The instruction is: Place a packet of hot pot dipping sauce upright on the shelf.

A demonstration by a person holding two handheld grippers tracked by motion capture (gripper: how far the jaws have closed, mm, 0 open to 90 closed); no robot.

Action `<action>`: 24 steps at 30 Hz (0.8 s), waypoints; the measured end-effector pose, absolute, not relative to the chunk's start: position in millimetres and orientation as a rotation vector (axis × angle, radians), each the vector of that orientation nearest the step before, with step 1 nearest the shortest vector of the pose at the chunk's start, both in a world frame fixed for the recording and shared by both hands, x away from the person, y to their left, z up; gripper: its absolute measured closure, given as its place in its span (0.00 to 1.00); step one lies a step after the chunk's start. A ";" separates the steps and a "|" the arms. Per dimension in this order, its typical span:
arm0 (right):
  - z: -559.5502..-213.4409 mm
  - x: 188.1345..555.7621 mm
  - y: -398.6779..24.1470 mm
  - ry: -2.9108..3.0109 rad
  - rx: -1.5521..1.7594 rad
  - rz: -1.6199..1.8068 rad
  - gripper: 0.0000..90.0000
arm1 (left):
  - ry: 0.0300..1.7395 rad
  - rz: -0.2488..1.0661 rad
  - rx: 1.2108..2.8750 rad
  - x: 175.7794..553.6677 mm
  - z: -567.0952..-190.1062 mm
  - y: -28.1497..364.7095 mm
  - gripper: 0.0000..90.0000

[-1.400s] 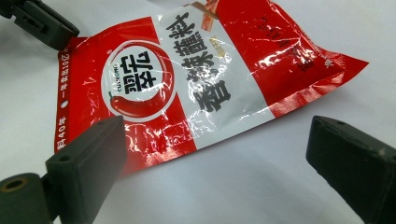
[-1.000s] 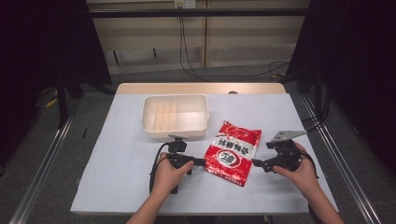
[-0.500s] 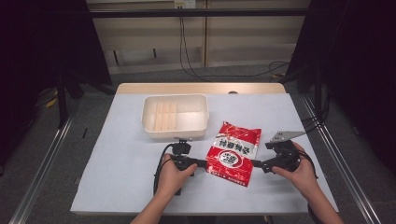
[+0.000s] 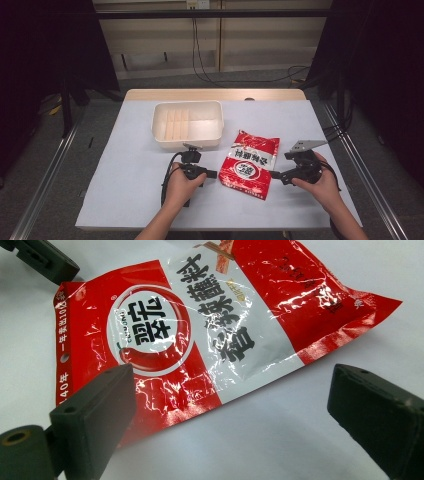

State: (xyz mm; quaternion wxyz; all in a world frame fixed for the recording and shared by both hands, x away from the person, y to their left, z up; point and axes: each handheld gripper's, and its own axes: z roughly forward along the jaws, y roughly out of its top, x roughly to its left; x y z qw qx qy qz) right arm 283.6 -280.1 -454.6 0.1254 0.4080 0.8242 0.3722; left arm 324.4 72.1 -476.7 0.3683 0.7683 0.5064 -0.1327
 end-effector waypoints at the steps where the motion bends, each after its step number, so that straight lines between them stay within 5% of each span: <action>1: -454.6 283.6 -280.1 2.402 1.188 1.086 0.06 | 1.295 -0.341 1.975 323.5 -475.9 71.4 0.94; 5: -454.0 283.4 -280.2 2.404 1.187 1.084 0.06 | 1.294 -0.352 1.963 320.3 -476.0 68.2 0.76; 24: -454.4 283.2 -278.7 2.412 1.187 1.078 0.06 | 1.308 -0.469 1.872 315.3 -479.1 64.1 0.66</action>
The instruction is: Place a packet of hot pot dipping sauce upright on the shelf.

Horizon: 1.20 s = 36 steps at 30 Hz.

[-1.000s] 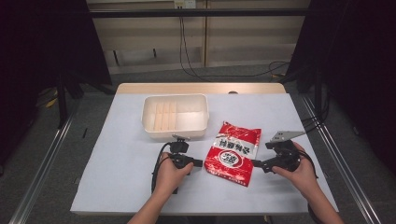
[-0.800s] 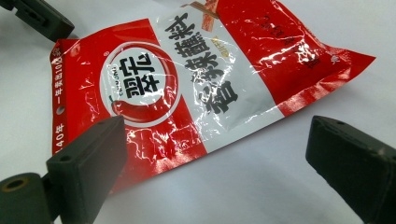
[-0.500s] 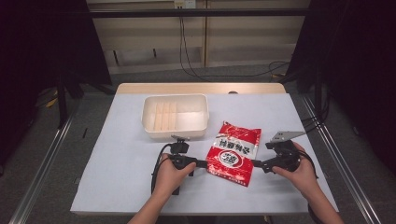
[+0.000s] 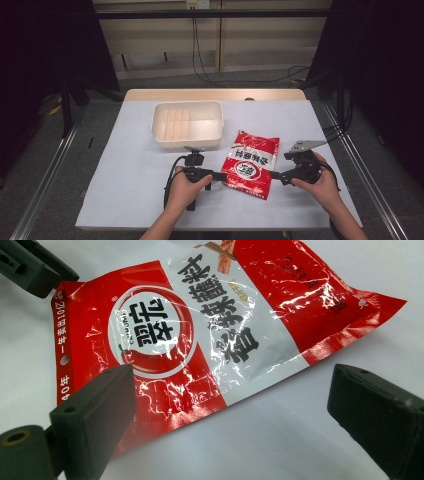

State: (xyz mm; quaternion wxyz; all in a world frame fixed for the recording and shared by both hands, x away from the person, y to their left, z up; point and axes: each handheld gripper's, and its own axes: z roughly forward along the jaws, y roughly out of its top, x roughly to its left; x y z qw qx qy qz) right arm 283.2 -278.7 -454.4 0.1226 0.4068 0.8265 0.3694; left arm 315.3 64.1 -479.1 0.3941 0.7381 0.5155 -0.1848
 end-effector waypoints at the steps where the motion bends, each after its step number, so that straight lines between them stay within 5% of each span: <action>1: -454.9 283.6 -278.6 2.411 1.177 1.079 0.06 | 1.309 -0.470 1.868 315.2 -479.2 63.9 0.66; 13: -455.5 284.3 -277.8 2.410 1.177 1.078 0.06 | 1.326 -0.426 1.898 312.5 -478.8 58.5 0.65; 21: -453.1 283.4 -279.5 2.399 1.181 1.084 0.06 | 1.278 -0.282 1.992 308.6 -471.4 48.6 0.52; 29: -453.7 283.8 -278.9 2.401 1.176 1.075 0.06 | 1.221 -0.130 2.119 303.0 -467.9 40.5 0.64; 36: -453.5 283.7 -278.6 2.405 1.177 1.077 0.06 | 1.224 -0.050 2.151 302.2 -468.4 39.2 0.85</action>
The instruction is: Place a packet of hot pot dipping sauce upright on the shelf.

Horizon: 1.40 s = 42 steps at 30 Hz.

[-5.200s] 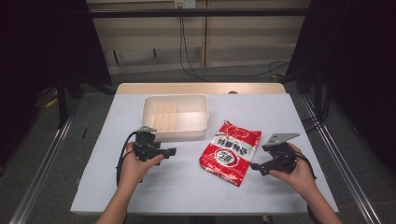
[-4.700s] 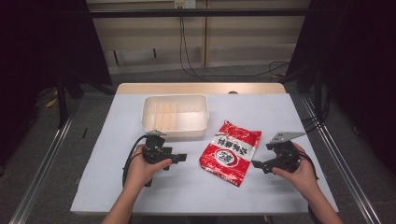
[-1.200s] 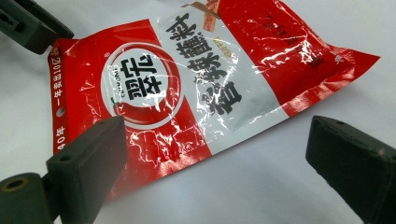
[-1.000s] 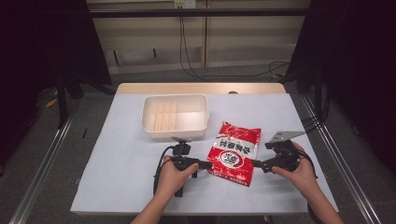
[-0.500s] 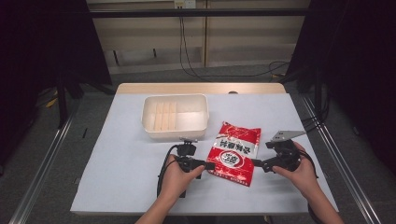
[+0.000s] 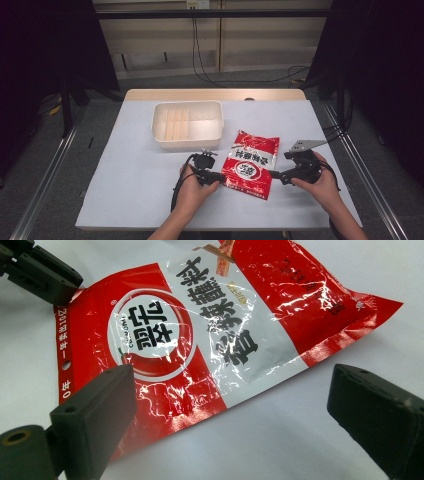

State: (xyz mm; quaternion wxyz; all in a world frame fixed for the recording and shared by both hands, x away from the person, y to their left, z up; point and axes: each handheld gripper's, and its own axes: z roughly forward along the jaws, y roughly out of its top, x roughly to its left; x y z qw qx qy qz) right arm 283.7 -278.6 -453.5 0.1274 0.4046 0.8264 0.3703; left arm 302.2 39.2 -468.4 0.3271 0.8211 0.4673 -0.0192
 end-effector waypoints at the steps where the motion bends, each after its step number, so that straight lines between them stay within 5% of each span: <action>1: -453.4 283.4 -278.7 2.405 1.182 1.078 0.06 | 1.219 -0.051 2.153 302.6 -468.8 40.4 0.88; 3: -453.5 283.6 -278.8 2.403 1.176 1.075 0.06 | 1.228 -0.038 2.160 303.9 -469.4 42.1 0.98; 15: -453.2 283.8 -281.2 2.395 1.186 1.080 0.06 | 1.253 -0.110 2.123 307.3 -468.2 46.0 1.00; 23: -453.1 283.8 -281.6 2.395 1.191 1.080 0.06 | 1.261 -0.166 2.071 303.8 -469.7 41.9 0.75; 32: -453.1 283.9 -281.7 2.394 1.191 1.077 0.06 | 1.225 -0.123 2.150 301.0 -470.2 40.6 1.00; 42: -453.3 284.2 -282.1 2.394 1.188 1.085 0.06 | 1.255 -0.158 2.153 303.8 -468.5 42.7 1.00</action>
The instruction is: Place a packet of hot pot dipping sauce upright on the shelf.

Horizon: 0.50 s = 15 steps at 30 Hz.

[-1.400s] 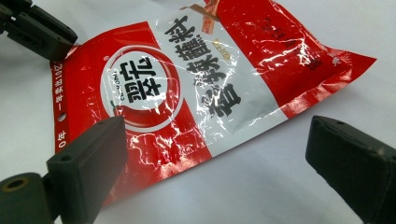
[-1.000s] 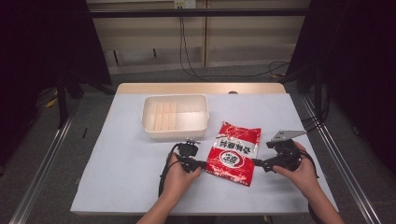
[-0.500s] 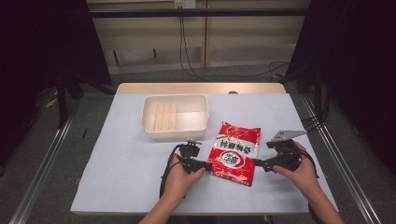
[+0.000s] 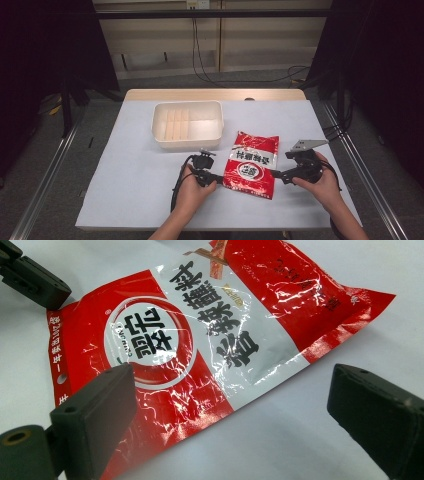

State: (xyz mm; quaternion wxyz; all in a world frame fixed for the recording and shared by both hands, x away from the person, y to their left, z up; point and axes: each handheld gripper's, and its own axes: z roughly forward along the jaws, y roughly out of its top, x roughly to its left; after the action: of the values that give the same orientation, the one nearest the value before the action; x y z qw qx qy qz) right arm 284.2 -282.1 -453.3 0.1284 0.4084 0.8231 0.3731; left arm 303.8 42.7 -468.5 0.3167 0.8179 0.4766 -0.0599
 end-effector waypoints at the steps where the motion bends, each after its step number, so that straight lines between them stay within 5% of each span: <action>1: -453.4 284.2 -282.2 2.393 1.187 1.087 0.06 | 1.252 -0.159 2.168 304.8 -468.0 44.0 1.00; 10: -453.2 284.1 -281.6 2.390 1.192 1.081 0.06 | 1.226 -0.206 2.098 303.4 -460.8 42.6 1.00; 15: -453.1 283.9 -281.3 2.392 1.186 1.086 0.06 | 1.265 -0.214 2.082 301.7 -463.4 42.3 0.80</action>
State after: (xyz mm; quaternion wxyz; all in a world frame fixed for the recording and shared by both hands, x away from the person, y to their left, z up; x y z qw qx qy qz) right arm 283.9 -281.3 -453.1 0.1292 0.4078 0.8230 0.3737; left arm 301.7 42.3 -463.4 0.3411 0.8002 0.4864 -0.0822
